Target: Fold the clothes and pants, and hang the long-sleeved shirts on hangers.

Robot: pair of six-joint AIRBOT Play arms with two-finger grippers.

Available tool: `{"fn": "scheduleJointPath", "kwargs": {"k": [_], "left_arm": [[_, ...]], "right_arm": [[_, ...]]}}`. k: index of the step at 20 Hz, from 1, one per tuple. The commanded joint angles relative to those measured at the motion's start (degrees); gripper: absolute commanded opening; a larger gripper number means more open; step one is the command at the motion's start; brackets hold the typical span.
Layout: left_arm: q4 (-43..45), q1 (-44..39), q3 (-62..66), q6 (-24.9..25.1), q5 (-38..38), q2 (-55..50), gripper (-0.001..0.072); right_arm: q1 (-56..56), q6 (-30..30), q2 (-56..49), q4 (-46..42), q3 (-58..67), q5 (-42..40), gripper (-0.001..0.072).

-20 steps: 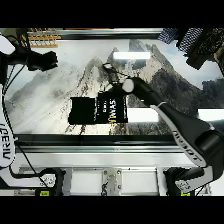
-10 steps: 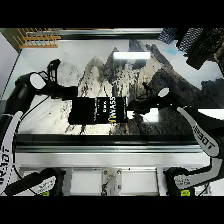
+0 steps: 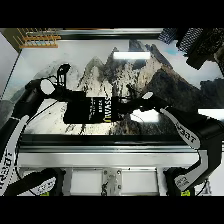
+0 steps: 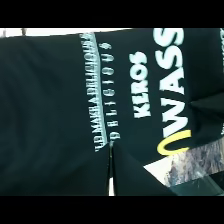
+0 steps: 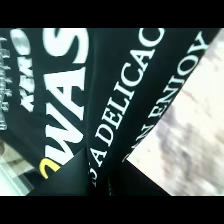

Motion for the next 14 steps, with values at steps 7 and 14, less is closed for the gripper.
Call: {"fn": "scheduleJointPath", "kwargs": {"k": [7,14], "left_arm": [[-0.07,-0.48,-0.11,-1.14,-0.68,0.02,0.0005],[-0.11,-0.48,-0.11,-2.47,-0.68,0.02,0.0005]], "right_arm": [[-29.59,18.73,19.82,-38.16,1.60,2.23,0.0015],[-64.13,24.35,31.19,-46.07,-4.13,2.86,0.0014]]}}
